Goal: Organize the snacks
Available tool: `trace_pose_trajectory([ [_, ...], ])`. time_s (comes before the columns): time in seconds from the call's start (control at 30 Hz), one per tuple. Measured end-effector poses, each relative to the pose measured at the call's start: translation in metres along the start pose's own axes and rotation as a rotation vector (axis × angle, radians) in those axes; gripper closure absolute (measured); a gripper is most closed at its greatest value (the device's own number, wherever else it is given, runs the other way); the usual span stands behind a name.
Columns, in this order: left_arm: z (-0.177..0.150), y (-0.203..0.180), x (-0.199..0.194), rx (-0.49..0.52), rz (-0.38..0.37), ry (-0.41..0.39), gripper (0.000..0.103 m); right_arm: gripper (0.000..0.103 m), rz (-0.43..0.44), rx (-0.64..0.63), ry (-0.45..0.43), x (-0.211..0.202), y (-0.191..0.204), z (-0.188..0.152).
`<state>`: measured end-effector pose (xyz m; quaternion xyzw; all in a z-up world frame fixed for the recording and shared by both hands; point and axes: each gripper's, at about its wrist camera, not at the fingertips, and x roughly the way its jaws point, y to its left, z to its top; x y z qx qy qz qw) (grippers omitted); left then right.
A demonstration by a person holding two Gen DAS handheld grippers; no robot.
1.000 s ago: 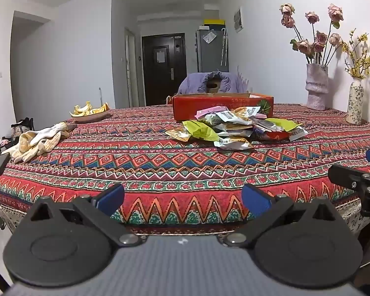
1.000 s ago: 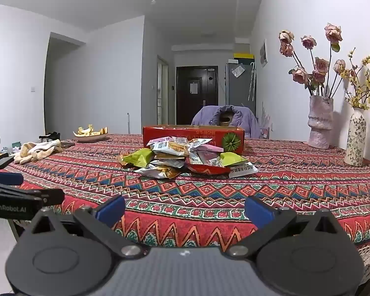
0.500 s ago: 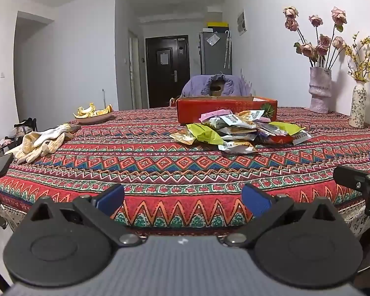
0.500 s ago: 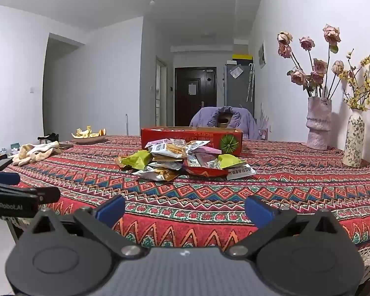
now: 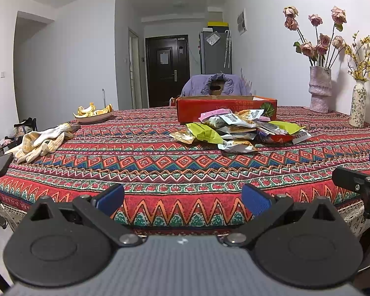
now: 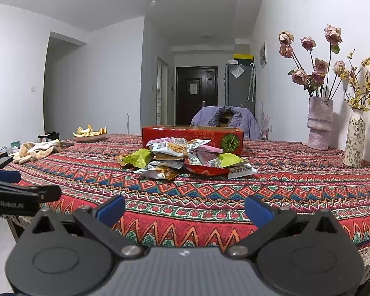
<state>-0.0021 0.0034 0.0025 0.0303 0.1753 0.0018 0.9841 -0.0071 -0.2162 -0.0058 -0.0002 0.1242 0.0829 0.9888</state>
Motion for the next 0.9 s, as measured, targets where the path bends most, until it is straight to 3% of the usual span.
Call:
trace_pose_trajectory([
  [0.9, -0.0015, -0.0018, 0.0019, 0.003, 0.001, 0.006, 0.0, 0.0, -0.004, -0.009, 0.004, -0.0017, 0.0004, -0.0019],
])
